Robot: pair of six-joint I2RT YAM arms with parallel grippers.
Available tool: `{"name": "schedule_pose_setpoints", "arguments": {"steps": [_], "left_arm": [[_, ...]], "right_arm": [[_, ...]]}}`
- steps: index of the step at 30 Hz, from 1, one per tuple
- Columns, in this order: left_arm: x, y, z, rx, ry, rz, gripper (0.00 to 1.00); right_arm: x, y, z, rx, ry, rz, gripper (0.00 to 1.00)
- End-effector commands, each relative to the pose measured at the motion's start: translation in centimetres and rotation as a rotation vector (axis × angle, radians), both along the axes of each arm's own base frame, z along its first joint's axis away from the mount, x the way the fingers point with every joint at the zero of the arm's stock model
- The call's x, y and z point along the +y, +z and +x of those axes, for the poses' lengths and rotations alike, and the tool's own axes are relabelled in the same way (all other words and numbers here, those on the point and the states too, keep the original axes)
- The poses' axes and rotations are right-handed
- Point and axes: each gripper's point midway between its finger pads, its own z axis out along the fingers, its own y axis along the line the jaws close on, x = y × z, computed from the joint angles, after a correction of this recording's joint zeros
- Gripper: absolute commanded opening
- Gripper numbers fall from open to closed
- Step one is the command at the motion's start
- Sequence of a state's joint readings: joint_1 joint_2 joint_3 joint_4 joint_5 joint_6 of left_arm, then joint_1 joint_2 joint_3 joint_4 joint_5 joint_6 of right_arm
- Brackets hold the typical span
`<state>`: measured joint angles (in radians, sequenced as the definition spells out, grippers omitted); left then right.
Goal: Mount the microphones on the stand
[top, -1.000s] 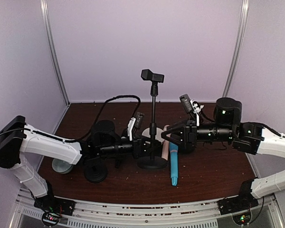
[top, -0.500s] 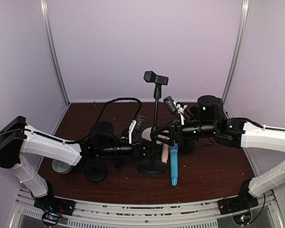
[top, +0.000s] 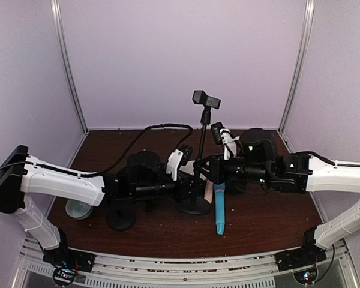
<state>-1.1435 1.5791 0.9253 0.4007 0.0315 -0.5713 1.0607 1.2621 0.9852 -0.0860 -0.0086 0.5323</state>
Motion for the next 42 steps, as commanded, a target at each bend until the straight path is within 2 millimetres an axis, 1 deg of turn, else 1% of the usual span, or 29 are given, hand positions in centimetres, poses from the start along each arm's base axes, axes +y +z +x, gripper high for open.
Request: {"name": "schedule_pose_setpoints", "arguments": {"steps": [1, 2, 3, 5, 6, 7, 8, 9, 11, 12, 14, 16, 17, 21, 25, 29, 35, 37, 40, 42], "left_arm": [[2.5, 1.7, 3.7, -0.082, 0.238, 0.044, 0.0], [2.5, 1.8, 3.6, -0.084, 0.233, 0.043, 0.0], [2.5, 1.9, 3.3, -0.089, 0.214, 0.043, 0.0], [2.3, 2.5, 2.4, -0.108, 0.16, 0.033, 0.0], [2.1, 3.0, 1.7, -0.125, 0.112, 0.015, 0.0], [1.9, 3.7, 0.9, -0.146, 0.058, -0.01, 0.0], [1.6, 4.4, -0.2, -0.167, -0.007, -0.037, 0.0], [1.1, 5.1, -2.0, -0.185, -0.115, -0.071, 0.0], [0.3, 6.1, -4.9, -0.221, -0.29, -0.119, 0.0], [0.0, 6.2, -5.8, -0.223, -0.35, -0.129, 0.0], [-0.3, 6.4, -7.1, -0.223, -0.434, -0.153, 0.0], [-0.6, 6.9, -8.0, -0.218, -0.483, -0.197, 0.0], [-0.7, 6.9, -8.2, -0.213, -0.503, -0.206, 0.0], [-1.2, 6.9, -8.5, -0.195, -0.528, -0.22, 0.0], [-1.3, 6.9, -8.4, -0.188, -0.527, -0.231, 0.0], [-1.5, 6.5, -8.5, -0.177, -0.536, -0.228, 0.0], [-1.6, 6.4, -8.4, -0.176, -0.535, -0.222, 0.0], [-1.6, 6.4, -8.2, -0.179, -0.521, -0.218, 0.0], [-1.6, 6.1, -7.8, -0.18, -0.499, -0.201, 0.0], [-1.6, 5.8, -7.2, -0.179, -0.464, -0.184, 0.0]], "right_arm": [[-3.6, 1.0, 2.0, 0.014, -0.341, 0.037, 0.24], [-2.9, 1.6, 1.5, -0.002, -0.272, 0.051, 0.34], [-2.4, 2.3, 0.8, -0.014, -0.194, 0.069, 0.41], [-3.0, 3.3, -0.3, -0.062, -0.094, 0.068, 0.53], [-3.5, 3.9, -0.9, -0.1, -0.038, 0.073, 0.55], [-4.1, 3.8, -1.5, -0.126, 0.009, 0.067, 0.59], [-4.9, 3.8, -1.9, -0.149, 0.038, 0.076, 0.6], [-5.4, 4.1, -2.5, -0.18, 0.085, 0.103, 0.6], [-6.1, 4.2, -3.8, -0.221, 0.204, 0.18, 0.58], [-6.3, 4.4, -4.3, -0.235, 0.265, 0.223, 0.56], [-5.9, 5.0, -6.2, -0.279, 0.409, 0.279, 0.55], [-5.2, 5.5, -7.7, -0.321, 0.514, 0.302, 0.55], [-5.0, 5.5, -8.0, -0.323, 0.541, 0.308, 0.55], [-3.8, 5.6, -8.5, -0.318, 0.616, 0.319, 0.56], [-2.8, 5.1, -8.6, -0.309, 0.653, 0.297, 0.55], [-2.1, 4.9, -9.2, -0.292, 0.696, 0.31, 0.51], [-1.3, 4.1, -9.2, -0.254, 0.71, 0.297, 0.33], [-1.2, 3.8, -9.1, -0.241, 0.709, 0.292, 0.25], [-1.0, 3.4, -8.7, -0.222, 0.688, 0.281, 0.16], [-0.9, 3.2, -8.0, -0.215, 0.639, 0.26, 0.04]]}}
